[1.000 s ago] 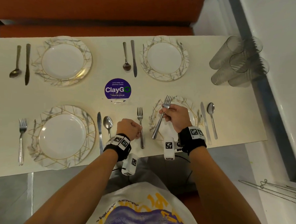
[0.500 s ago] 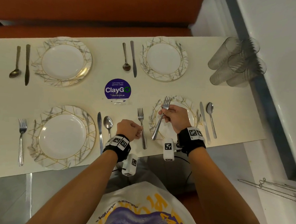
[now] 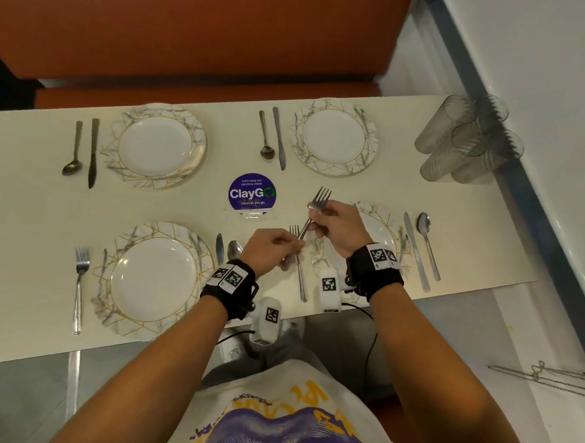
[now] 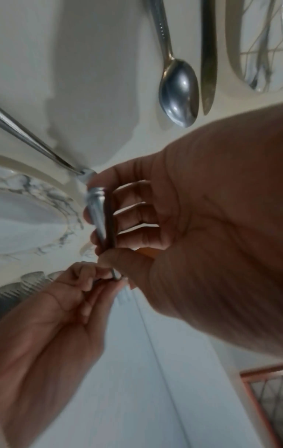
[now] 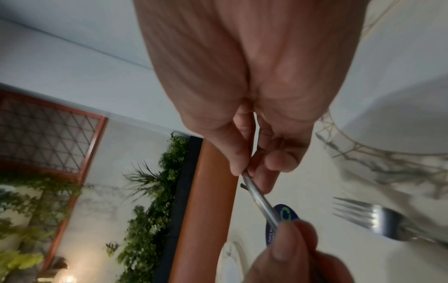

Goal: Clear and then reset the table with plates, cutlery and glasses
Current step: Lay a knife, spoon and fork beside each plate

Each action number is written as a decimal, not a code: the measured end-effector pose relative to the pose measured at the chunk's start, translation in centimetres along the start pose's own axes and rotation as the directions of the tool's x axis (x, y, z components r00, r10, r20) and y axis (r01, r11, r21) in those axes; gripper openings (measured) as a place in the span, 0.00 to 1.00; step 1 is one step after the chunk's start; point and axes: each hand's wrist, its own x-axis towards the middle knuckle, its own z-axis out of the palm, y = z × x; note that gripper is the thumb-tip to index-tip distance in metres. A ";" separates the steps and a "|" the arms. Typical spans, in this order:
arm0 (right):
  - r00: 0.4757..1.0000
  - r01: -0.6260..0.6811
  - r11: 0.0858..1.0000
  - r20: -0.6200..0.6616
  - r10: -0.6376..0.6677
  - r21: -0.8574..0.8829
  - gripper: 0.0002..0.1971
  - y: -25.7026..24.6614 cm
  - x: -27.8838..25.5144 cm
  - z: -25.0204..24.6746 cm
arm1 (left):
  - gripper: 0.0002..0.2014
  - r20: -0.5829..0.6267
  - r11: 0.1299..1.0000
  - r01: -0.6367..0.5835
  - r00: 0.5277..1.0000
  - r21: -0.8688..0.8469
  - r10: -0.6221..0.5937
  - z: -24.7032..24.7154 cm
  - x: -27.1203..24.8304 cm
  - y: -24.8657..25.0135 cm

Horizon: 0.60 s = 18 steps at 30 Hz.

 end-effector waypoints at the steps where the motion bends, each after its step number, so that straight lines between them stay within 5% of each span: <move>1: 1.000 0.001 0.999 0.005 -0.001 0.039 0.05 -0.4 -0.2 0.2 | 0.06 -0.024 0.999 -0.007 1.000 -0.031 0.007 -0.8 -0.5 0.3; 7: 0.997 0.031 0.977 0.064 -0.046 0.213 0.08 -2.0 -2.2 1.4 | 0.14 -0.090 0.955 0.024 0.995 -0.295 -0.053 -6.7 -1.9 2.7; 12: 0.986 0.147 0.989 0.076 -0.149 0.026 0.11 -2.0 -4.2 3.7 | 0.09 -0.112 0.810 -0.051 0.993 -0.584 -0.019 -9.0 -2.4 4.1; 18: 0.968 0.248 0.947 0.094 -0.233 -0.204 0.05 -1.9 -5.3 6.2 | 0.10 -0.216 0.765 -0.150 0.976 -0.627 0.015 -8.6 -2.3 5.0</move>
